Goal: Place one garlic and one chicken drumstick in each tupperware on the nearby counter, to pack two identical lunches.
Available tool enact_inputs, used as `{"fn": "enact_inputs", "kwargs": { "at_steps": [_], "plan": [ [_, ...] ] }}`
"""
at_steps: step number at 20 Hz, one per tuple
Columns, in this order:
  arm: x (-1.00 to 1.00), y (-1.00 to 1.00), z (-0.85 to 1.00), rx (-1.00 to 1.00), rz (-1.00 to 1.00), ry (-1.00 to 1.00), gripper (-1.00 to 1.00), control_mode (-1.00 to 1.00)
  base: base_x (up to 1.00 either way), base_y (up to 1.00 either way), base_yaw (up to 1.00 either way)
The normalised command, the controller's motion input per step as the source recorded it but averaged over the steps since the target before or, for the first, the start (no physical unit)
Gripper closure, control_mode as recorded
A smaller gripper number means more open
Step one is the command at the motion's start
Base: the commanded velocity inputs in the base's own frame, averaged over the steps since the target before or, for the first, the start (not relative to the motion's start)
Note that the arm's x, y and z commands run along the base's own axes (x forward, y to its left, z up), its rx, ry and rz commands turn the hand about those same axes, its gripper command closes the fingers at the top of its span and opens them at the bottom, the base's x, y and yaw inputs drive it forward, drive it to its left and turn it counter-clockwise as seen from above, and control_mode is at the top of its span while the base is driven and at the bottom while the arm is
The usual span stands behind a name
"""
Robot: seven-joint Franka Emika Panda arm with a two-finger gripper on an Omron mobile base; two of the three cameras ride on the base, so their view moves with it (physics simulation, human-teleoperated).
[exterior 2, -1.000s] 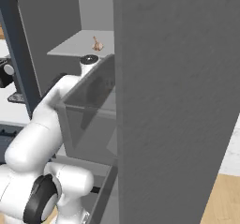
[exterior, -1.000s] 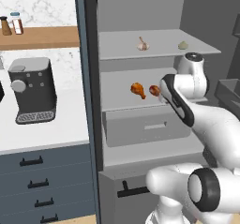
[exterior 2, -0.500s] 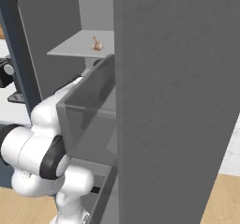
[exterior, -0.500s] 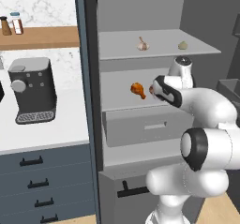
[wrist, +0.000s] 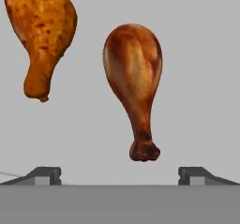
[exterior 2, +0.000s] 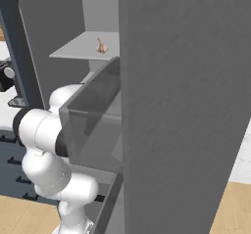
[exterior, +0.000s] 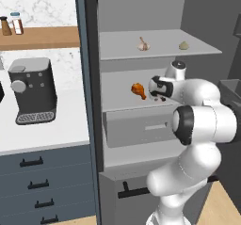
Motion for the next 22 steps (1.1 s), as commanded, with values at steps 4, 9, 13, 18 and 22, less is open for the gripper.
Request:
{"fn": "enact_inputs", "kwargs": {
  "at_steps": [4, 9, 13, 18, 22],
  "plan": [
    [0.19, -0.19, -0.17, 0.02, 0.00, 0.00, -1.00, -1.00, 0.00, 0.00, 0.00],
    [0.25, -0.03, -0.08, 0.00, 0.00, 0.00, -1.00, -1.00, 0.00, 0.00, 0.00],
    [0.23, 0.00, -0.06, 0.00, 0.00, 0.00, -1.00, -1.00, 0.00, 0.00, 0.00],
    [0.22, 0.00, -0.14, 0.00, 0.00, 0.00, -1.00, -1.00, 0.00, 0.00, 0.00],
    [0.13, 0.00, -0.27, 0.00, 0.00, 0.00, -1.00, -1.00, 0.00, 0.00, 0.00]
  ]
}}
